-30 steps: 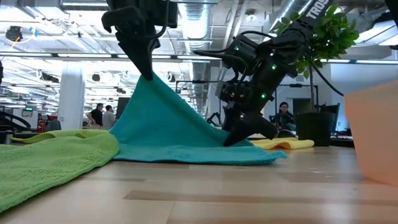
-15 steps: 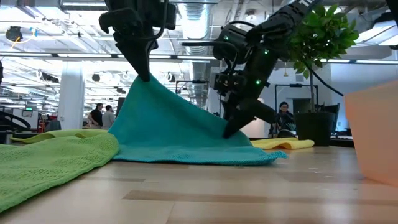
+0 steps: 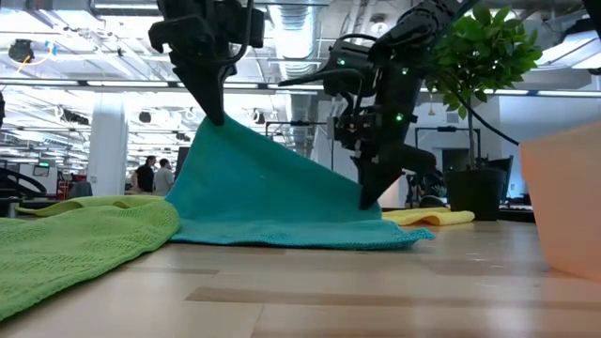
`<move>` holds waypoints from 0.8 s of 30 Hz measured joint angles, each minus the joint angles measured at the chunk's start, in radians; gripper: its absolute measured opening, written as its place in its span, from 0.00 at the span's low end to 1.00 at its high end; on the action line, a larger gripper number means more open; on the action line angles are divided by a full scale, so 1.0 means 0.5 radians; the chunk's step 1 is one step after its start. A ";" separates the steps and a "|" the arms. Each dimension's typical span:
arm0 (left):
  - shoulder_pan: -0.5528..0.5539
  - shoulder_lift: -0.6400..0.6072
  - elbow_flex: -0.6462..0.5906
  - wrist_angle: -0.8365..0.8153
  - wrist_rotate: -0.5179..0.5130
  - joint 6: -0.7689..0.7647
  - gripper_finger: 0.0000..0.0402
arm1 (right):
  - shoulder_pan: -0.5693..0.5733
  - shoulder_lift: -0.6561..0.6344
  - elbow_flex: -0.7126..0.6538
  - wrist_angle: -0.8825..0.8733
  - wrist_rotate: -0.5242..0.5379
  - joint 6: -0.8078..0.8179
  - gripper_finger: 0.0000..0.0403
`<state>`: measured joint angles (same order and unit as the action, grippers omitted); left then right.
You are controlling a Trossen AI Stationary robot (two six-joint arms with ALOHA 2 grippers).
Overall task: Fold microfiber towels
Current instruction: Fold the blue microfiber towel
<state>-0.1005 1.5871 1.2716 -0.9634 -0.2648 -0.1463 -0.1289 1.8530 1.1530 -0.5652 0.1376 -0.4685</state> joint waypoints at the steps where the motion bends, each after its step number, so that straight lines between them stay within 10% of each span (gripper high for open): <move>1: 0.000 0.000 0.000 -0.003 -0.020 -0.014 0.00 | 0.003 0.000 0.000 0.000 0.019 0.000 0.12; 7: 0.025 0.007 0.000 -0.032 -0.077 -0.049 0.00 | 0.039 -0.022 0.000 0.008 0.364 0.040 0.02; 24: 0.105 0.007 -0.173 0.032 -0.362 -0.255 0.00 | 0.077 -0.191 -0.003 -0.023 0.501 0.099 0.03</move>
<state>-0.0479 1.5906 1.1851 -0.9474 -0.4458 -0.2737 -0.0903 1.7573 1.1513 -0.5767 0.3882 -0.4191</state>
